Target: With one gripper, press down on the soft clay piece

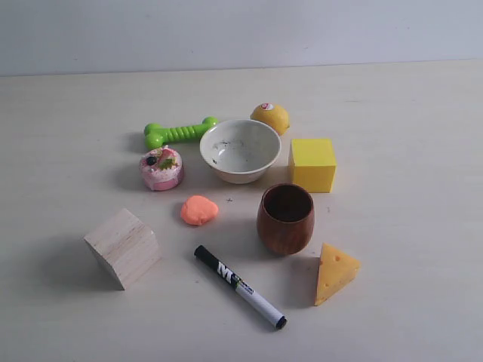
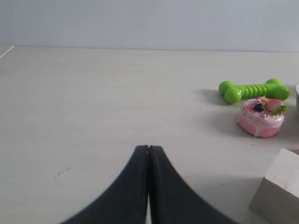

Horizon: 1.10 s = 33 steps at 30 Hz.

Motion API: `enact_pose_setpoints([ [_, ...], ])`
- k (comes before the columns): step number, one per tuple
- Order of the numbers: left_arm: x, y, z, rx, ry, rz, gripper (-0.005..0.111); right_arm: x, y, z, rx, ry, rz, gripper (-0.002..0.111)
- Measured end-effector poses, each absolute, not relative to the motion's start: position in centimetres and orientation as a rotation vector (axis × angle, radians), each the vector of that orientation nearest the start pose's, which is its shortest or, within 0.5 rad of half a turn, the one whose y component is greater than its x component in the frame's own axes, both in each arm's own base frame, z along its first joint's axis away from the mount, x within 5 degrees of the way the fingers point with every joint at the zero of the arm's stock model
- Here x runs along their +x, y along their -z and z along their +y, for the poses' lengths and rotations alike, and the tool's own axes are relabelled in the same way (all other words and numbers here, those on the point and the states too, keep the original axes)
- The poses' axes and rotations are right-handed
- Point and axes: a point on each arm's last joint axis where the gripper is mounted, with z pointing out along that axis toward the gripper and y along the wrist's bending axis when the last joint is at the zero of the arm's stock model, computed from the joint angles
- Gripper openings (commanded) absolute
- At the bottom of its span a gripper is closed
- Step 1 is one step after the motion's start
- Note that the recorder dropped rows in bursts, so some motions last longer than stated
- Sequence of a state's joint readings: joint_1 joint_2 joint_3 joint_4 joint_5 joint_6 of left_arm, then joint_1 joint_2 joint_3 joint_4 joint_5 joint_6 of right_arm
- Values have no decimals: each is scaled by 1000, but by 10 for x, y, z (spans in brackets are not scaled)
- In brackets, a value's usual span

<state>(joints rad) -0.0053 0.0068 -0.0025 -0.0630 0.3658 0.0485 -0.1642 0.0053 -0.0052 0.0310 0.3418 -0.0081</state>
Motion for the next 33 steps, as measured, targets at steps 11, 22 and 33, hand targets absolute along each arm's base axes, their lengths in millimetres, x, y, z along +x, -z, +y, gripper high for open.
enact_pose_setpoints([
  [11,54,-183,1,138,-120,1821,1,53,-184,-8,162,92,1819,0],
  [22,56,-193,-3,-23,67,1710,1,53,-184,-8,162,92,1819,0],
  [33,54,-222,-2,-66,101,1534,1,53,-184,-8,162,92,1819,0],
])
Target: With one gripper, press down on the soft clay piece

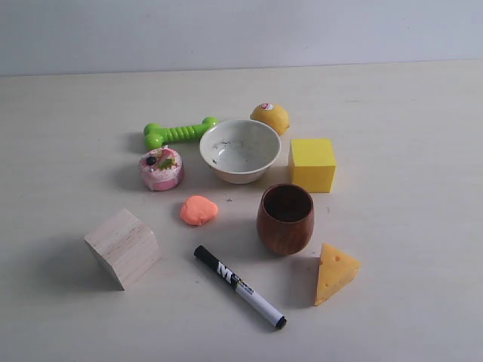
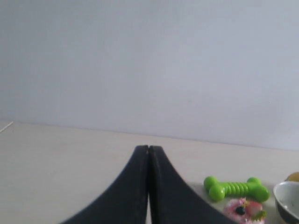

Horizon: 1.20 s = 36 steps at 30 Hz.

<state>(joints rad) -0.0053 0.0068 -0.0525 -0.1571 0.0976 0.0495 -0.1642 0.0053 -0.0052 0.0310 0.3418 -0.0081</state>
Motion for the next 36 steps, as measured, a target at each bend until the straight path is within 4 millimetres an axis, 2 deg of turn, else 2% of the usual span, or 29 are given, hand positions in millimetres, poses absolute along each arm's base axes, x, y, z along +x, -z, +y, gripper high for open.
enact_pose_setpoints([
  [8,56,-265,-2,-44,87,1498,1,53,-184,-8,162,92,1819,0],
  [14,69,-294,-4,2,61,1606,1,53,-184,-8,162,92,1819,0],
  [20,85,-334,-5,56,31,1657,1,53,-184,-8,162,92,1819,0],
  [23,96,-351,-6,111,4,1706,1,53,-184,-8,162,92,1819,0],
  [30,134,-374,-17,286,62,1880,1,53,-184,-8,162,92,1819,0],
  [36,176,-371,-32,442,233,2048,1,53,-184,-8,162,92,1819,0],
])
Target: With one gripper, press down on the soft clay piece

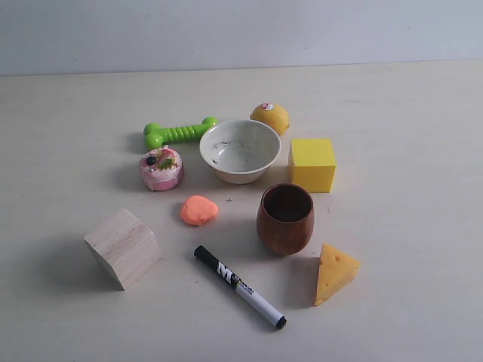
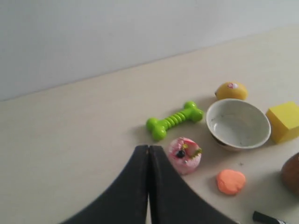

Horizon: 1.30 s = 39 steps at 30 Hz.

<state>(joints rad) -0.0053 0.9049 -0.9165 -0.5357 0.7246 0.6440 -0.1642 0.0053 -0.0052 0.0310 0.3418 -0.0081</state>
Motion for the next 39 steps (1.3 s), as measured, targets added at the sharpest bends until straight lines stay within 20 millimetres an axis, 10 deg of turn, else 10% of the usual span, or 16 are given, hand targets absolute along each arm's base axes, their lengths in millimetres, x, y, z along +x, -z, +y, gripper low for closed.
enact_pose_setpoints([
  [11,222,-354,-73,807,362,2147,1,53,-184,-8,162,92,1819,0],
  [20,222,-337,-116,1026,504,2172,1,53,-184,-8,162,92,1819,0],
  [39,216,-349,-133,902,779,2121,1,53,-184,-8,162,92,1819,0],
])
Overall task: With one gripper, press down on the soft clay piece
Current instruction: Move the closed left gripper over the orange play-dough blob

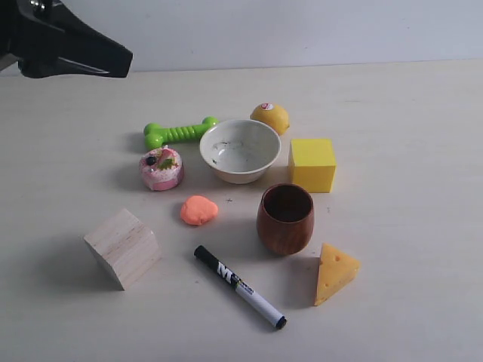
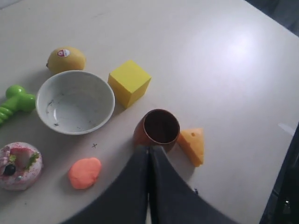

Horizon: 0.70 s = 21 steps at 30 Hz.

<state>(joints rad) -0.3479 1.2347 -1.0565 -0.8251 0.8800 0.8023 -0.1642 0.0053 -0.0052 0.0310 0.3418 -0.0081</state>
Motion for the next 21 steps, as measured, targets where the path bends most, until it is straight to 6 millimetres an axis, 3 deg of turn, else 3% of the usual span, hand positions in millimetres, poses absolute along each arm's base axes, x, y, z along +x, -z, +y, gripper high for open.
enact_pose_setpoints([
  [10,228,-347,-140,952,743,2077,1,53,-184,-8,162,92,1819,0],
  [14,242,-340,-165,1117,721,2158,1,53,-184,-8,162,92,1819,0],
  [21,277,-297,-209,1212,384,2476,1,53,-184,-8,162,92,1819,0],
])
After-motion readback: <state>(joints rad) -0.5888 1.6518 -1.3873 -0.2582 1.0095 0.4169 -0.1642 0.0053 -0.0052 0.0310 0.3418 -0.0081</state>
